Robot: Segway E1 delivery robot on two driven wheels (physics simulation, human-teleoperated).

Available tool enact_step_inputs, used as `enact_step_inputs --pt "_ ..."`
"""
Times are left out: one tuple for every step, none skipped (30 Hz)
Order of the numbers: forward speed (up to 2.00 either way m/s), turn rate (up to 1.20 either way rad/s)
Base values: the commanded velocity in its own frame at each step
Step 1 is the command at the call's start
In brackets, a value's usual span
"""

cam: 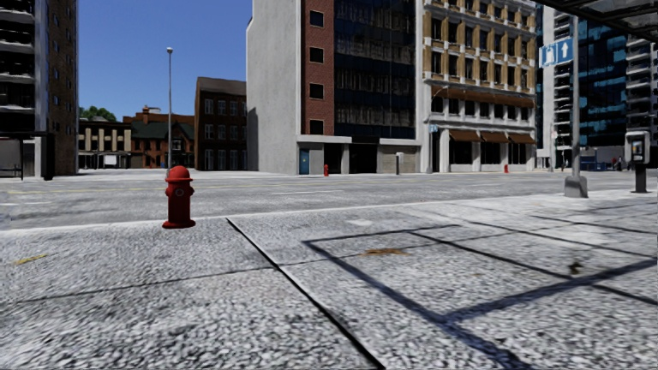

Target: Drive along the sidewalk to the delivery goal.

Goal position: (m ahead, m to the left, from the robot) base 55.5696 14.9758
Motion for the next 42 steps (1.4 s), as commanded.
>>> enact_step_inputs --pt "0.84 0.74" --pt "0.84 0.75" --pt "0.84 0.75" --pt "0.84 0.75" --pt "0.85 0.76" --pt "0.85 0.76" --pt "0.85 0.76" --pt "0.85 0.76" --pt "0.85 0.76" --pt "0.85 0.76" --pt "0.85 0.76" --pt "0.85 0.76" --pt "0.85 0.76" --pt "0.85 0.76" --pt "0.85 0.76" --pt "0.85 0.76" --pt "0.85 0.76" --pt "0.85 0.76" --pt "0.85 0.76" --pt "0.85 0.76" --pt "0.85 0.76" --pt "0.85 0.76" --pt "0.85 0.76" --pt "0.86 0.76" --pt "0.86 0.76" --pt "0.87 0.76" --pt "0.89 0.76" --pt "0.90 0.76" --pt "0.90 0.76" --pt "0.91 0.76" --pt "0.91 0.76" --pt "0.92 0.76" --pt "0.93 0.76" --pt "0.93 0.76" --pt "0.94 0.76" --pt "0.94 0.76" --pt "0.95 0.76" --pt "0.95 0.76" --pt "0.97 0.76" --pt "0.98 0.76" --pt "0.98 0.76" --pt "0.98 0.76"
